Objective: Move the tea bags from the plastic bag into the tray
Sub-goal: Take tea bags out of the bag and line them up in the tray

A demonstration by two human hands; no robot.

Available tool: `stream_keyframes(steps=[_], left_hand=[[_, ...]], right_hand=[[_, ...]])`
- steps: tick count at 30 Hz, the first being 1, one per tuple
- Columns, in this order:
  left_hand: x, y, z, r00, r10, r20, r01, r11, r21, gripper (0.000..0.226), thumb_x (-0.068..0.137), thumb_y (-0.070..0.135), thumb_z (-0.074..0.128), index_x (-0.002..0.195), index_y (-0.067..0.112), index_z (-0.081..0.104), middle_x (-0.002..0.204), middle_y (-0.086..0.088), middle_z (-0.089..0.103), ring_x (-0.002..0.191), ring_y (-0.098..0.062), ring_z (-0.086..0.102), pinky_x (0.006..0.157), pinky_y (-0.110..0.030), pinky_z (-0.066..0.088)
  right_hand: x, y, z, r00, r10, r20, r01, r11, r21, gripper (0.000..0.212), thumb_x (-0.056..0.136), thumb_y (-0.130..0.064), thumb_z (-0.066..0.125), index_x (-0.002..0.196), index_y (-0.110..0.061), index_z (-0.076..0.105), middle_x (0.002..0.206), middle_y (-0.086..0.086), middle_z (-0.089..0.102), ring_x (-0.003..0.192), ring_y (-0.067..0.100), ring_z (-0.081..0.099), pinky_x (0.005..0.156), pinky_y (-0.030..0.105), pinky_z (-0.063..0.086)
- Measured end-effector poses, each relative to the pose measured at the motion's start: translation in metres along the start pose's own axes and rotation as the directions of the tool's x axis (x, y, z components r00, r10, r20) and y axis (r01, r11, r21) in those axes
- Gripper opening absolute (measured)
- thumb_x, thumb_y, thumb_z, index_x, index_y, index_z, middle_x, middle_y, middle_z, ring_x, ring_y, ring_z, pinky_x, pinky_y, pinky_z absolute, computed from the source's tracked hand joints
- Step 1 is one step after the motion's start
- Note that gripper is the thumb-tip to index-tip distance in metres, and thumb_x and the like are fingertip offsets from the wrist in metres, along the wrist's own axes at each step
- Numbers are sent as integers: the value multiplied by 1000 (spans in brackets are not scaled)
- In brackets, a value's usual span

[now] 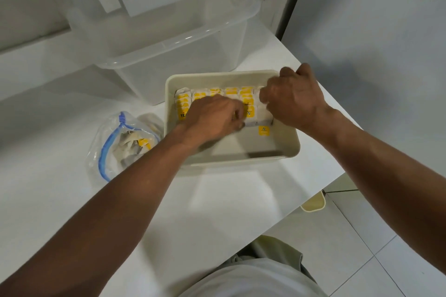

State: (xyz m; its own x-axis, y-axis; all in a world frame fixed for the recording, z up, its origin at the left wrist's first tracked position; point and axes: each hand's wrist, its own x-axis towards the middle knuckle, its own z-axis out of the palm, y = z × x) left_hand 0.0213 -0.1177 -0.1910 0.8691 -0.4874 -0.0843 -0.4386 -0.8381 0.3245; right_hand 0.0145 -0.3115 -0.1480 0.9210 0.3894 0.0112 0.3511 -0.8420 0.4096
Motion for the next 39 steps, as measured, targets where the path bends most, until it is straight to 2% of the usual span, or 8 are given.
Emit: stream_keyframes(steps=[3, 8, 17, 22, 26, 30, 33, 39], left_hand=[[-19, 2, 3, 979, 94, 179, -107, 992, 61, 31, 92, 47, 50, 122, 47, 59, 114, 10, 68, 108, -20, 63, 69, -30, 42], [-24, 12, 7, 971, 96, 219, -138, 973, 186, 53, 98, 31, 47, 146, 49, 37, 124, 11, 64, 112, -19, 60, 56, -27, 32], [-26, 16, 14, 981, 47, 190, -97, 960, 262, 71, 88, 13, 49, 151, 41, 28, 102, 2, 67, 90, -27, 65, 59, -31, 41], [-29, 13, 5, 980, 3, 201, -17, 997, 71, 48, 95, 40, 49, 142, 43, 41, 123, 5, 64, 113, -25, 59, 76, -34, 46], [-37, -1, -12, 989, -42, 139, 45, 999, -18, 37, 92, 50, 53, 129, 42, 53, 113, 16, 66, 113, -17, 58, 83, -35, 50], [-55, -8, -29, 999, -51, 19, 53, 992, -117, 30, 93, 47, 57, 122, 41, 58, 98, 21, 67, 91, -3, 55, 71, -28, 44], [-71, -10, -38, 996, -84, -27, 76, 971, -228, 25, 92, 47, 60, 116, 42, 61, 93, 24, 67, 79, 1, 57, 71, -29, 48], [-107, -26, -46, 973, -186, -139, 124, 922, -366, 19, 89, 42, 65, 108, 42, 66, 85, 24, 66, 72, -2, 61, 77, -36, 54]], right_hand=[[-21, -17, -5, 990, -92, 105, 97, 994, -45, 16, 90, -19, 49, 76, -26, 51, 83, -7, 64, 95, 20, 54, 74, 36, 24], [-25, -33, 0, 969, -128, 211, 127, 992, 16, 21, 94, -18, 43, 75, -26, 45, 88, -5, 65, 104, 21, 52, 85, 38, 33], [-21, -32, -1, 958, -150, 244, 165, 985, -43, 28, 97, -20, 39, 100, -26, 66, 101, -7, 68, 112, 21, 47, 90, 39, 33], [-16, -25, -6, 980, -111, 168, 87, 986, 144, 26, 98, -37, 43, 115, -34, 64, 113, -5, 64, 113, 23, 49, 84, 36, 36], [-16, -25, -4, 995, -29, 99, -21, 884, 467, 27, 91, -44, 60, 116, -37, 67, 124, -5, 59, 116, 23, 49, 83, 35, 42], [-16, -34, -1, 999, 15, 28, -30, 710, 703, 16, 87, -46, 65, 100, -39, 71, 105, -8, 63, 96, 19, 59, 71, 34, 51], [-14, -45, -10, 999, 20, 50, -52, 618, 785, 12, 88, -41, 67, 97, -36, 72, 94, -11, 63, 82, 14, 61, 74, 36, 51], [-9, -70, -35, 996, -34, 82, -60, 421, 905, 11, 88, -37, 70, 94, -28, 71, 91, -22, 67, 76, 5, 63, 75, 15, 42]])
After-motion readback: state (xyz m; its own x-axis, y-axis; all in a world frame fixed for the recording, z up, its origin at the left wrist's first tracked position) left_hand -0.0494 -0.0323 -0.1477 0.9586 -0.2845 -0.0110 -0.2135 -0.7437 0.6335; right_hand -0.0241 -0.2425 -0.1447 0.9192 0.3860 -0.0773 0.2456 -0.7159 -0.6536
